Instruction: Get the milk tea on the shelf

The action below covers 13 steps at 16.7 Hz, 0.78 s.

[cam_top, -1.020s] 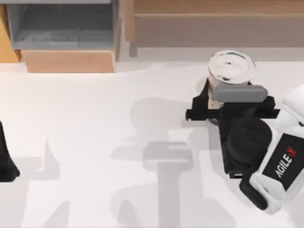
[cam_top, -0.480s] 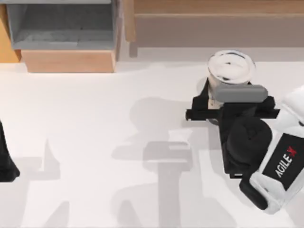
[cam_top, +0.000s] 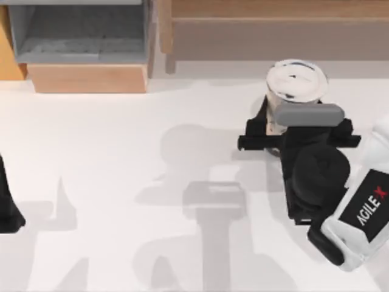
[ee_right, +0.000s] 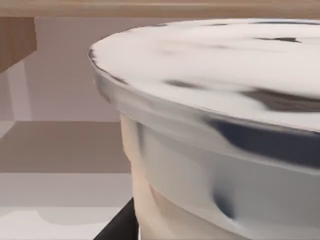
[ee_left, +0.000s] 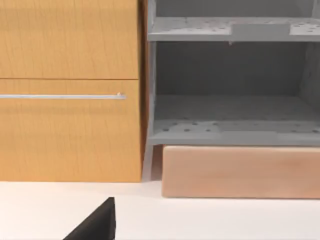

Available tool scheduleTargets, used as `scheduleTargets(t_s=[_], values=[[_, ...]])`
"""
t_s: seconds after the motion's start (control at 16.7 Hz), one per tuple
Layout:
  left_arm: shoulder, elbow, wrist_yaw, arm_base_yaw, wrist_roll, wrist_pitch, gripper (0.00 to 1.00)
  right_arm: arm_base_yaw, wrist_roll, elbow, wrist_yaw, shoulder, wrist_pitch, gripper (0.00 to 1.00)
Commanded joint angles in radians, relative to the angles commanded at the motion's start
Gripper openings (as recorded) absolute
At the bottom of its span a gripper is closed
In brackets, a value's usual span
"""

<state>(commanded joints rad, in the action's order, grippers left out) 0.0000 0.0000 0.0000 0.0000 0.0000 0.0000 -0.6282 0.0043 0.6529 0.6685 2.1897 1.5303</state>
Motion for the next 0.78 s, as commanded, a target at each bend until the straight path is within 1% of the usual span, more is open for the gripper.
scheduleTargets(t_s=[0.24,0.42,0.6,0.78], values=[[0.0,0.0,0.0,0.0,0.0,0.0,1.0,0.0,0.001,0.003,0.0,0.002,0.0,0.0],[0.0,0.0,0.0,0.0,0.0,0.0,1.0,0.011,-0.007,0.042,-0.009,-0.043,-0.001,0.0],[0.0,0.0,0.0,0.0,0.0,0.0,1.0,0.041,-0.022,0.095,-0.029,-0.105,-0.052,0.0],[0.0,0.0,0.0,0.0,0.0,0.0,1.0,0.089,-0.034,0.151,-0.061,-0.174,-0.144,0.0]])
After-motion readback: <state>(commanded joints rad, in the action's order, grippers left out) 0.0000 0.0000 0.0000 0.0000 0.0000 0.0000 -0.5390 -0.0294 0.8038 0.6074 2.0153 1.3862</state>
